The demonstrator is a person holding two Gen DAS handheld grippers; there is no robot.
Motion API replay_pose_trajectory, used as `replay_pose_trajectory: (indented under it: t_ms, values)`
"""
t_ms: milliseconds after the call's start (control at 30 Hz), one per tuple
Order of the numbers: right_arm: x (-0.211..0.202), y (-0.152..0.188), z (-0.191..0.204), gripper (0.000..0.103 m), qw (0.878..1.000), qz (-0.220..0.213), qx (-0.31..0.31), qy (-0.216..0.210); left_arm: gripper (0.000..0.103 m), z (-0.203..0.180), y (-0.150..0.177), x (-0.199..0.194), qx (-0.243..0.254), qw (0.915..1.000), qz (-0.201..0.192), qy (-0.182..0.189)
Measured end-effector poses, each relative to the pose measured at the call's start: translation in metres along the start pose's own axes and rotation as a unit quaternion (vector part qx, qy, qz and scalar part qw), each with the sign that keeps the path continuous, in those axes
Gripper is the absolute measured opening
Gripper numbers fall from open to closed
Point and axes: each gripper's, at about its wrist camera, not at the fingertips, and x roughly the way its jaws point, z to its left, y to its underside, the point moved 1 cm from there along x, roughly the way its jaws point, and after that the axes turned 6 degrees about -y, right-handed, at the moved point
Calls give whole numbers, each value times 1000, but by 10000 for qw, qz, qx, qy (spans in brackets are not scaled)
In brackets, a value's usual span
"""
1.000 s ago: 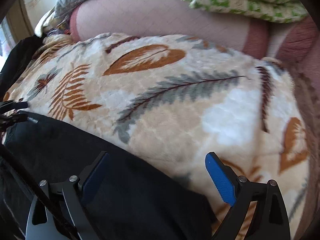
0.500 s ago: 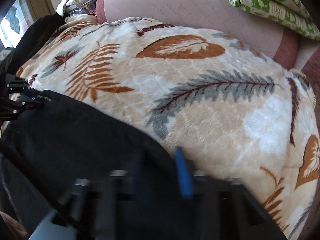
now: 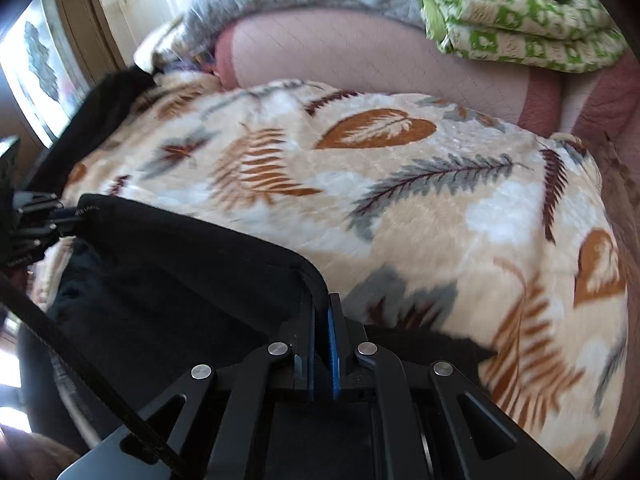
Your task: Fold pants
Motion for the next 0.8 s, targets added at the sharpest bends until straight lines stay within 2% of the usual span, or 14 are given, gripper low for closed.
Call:
replay_pose_trajectory:
  t_ms: [167,300,367,467,500,533,633,667,767,800]
  values:
    - [-31,73,25,6,9986,113,310,-403,14,-28,64,-35,-319,9995,56,-6]
    - [-32,135,35,6,9952,481,596,-608,22,-53,112,-36,-358,9979,539,-80]
    - [-32,158,37,9,9945,605,696,-503,26,-62,128,-37,-280,9965,731,-277]
    - [-40,176,34,20,9936,638,850,-373,26,-62,142,-51,-495,9948,863,-224]
    - [-45,180,32,29,9918,673,1031,-348,26,-55,145,-61,-664,9942,818,-233]
    - [-52,183,29,38,9911,604,1137,-346,26,-51,147,-66,-768,9938,773,-237]
    - [-81,188,12,48,9889,247,1454,-157,28,-30,153,-86,-1289,9892,634,-280]
    - [-90,188,6,49,9878,102,1551,-24,30,-24,153,-91,-1447,9874,564,-304]
    - [-107,186,-17,51,9812,-305,1876,324,47,-7,149,-103,-1966,9796,261,-333]
    - [-107,182,-26,51,9789,-379,1973,387,48,-3,147,-105,-2149,9760,173,-298]
